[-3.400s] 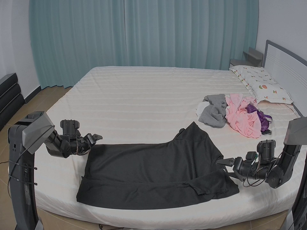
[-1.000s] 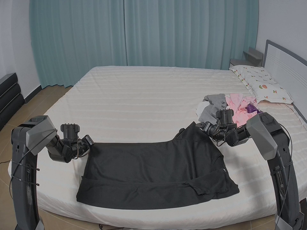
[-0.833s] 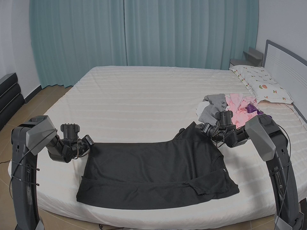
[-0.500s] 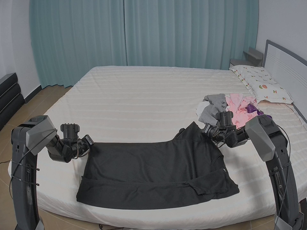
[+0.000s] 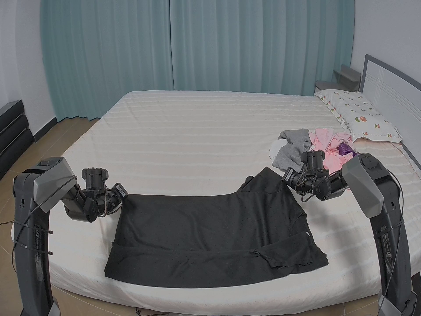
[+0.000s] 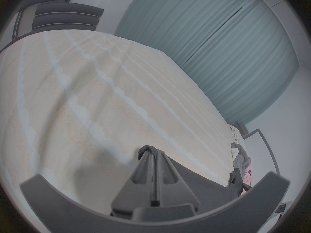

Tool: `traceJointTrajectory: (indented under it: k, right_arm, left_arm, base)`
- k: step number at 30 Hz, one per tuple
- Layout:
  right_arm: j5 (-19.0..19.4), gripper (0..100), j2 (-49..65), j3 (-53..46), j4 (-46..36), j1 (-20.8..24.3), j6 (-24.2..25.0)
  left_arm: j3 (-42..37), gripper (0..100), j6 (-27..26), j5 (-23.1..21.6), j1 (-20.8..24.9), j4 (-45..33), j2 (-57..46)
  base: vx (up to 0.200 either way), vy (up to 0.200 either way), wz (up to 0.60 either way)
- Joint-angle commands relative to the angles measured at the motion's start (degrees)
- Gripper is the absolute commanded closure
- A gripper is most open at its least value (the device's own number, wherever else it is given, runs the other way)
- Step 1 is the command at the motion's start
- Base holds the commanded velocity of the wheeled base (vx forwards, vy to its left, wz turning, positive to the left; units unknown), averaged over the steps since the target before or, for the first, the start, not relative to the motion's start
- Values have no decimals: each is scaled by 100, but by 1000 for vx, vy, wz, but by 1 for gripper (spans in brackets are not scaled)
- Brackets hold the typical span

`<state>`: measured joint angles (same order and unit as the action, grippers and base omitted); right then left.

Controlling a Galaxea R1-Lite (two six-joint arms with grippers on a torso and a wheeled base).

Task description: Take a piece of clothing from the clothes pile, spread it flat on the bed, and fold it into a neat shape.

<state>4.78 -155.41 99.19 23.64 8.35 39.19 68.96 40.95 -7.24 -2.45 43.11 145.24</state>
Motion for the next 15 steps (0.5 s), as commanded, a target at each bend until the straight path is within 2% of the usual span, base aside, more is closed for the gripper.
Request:
traceJointTrajectory:
  k: [1, 8, 15]
  right_arm:
    - [6, 100, 274, -172, 36, -44, 106]
    - [102, 100, 705, -682, 141, -141, 264]
    - [216, 100, 880, -1218, 879, -211, 299]
  left_arm:
    - [-85, 100, 10, 3, -27, 14, -154]
    - [-217, 100, 18, 3, -142, 22, -330]
    - [-331, 100, 27, -5, -159, 58, -417]
  base:
    - [0, 0, 0]
    - [0, 0, 0]
    - [0, 0, 0]
